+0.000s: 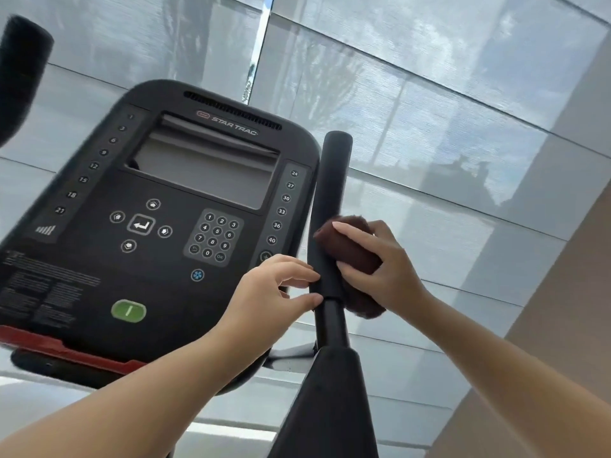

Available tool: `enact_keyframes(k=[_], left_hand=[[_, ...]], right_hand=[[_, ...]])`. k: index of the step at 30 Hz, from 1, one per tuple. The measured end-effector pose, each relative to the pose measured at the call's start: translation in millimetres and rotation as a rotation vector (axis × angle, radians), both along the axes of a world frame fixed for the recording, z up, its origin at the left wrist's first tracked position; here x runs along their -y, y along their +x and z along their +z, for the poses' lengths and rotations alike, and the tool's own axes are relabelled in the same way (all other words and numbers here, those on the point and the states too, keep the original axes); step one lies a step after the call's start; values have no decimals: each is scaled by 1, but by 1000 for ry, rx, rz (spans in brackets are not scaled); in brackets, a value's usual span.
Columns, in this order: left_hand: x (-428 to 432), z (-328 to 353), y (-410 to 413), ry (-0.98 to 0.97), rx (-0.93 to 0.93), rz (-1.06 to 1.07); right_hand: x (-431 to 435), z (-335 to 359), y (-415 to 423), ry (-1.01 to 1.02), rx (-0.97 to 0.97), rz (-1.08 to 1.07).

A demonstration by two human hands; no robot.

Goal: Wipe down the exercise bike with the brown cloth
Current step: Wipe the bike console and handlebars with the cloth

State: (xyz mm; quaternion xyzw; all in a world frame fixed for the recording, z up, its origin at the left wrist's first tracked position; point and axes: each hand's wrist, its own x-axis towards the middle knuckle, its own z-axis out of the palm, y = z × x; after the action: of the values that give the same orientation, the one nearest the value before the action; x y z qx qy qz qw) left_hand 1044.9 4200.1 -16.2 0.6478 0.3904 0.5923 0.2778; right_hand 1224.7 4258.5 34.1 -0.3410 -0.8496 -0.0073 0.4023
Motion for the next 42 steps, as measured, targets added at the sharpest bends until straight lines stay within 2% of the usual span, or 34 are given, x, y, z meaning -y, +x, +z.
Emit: enact_keyframes(k=[2,6,8,11,15,19,21,23,27,31,34,37,40,42], left_hand=[[1,0,0,-15,16,-8],[3,0,0,-38,31,-15],[3,0,0,-32,16,-12],[1,-2,0,-33,15,-13],[0,-6,5,-62,86,-11],[2,-7,7,-64,100,7],[2,-7,7,-63,91,4],[2,-7,7,-69,79,5],[2,-6,7,-61,56,17],[1,-7,6,-44,46,17],[0,-8,7,-48,60,27],[2,-7,7,-52,72,18],[3,-7,7,-61,77,19],[4,-7,8,-66,73,23]], right_hand=[[5,13,6,-26,68,2],[-6,64,-16,270,-14,-53],[-15,76,-32,311,-24,-84],[-19,67,-38,291,-19,-110],[-8,38,-21,245,186,-83],[7,30,-7,-46,324,-17],[11,44,-4,-70,395,-8],[14,64,-6,22,457,-8],[5,104,-27,361,523,-21],[-13,106,-46,548,573,-70],[-13,82,-41,511,550,-47],[-4,61,-38,386,594,10],[5,59,-42,268,603,-11],[10,68,-44,271,614,-26]])
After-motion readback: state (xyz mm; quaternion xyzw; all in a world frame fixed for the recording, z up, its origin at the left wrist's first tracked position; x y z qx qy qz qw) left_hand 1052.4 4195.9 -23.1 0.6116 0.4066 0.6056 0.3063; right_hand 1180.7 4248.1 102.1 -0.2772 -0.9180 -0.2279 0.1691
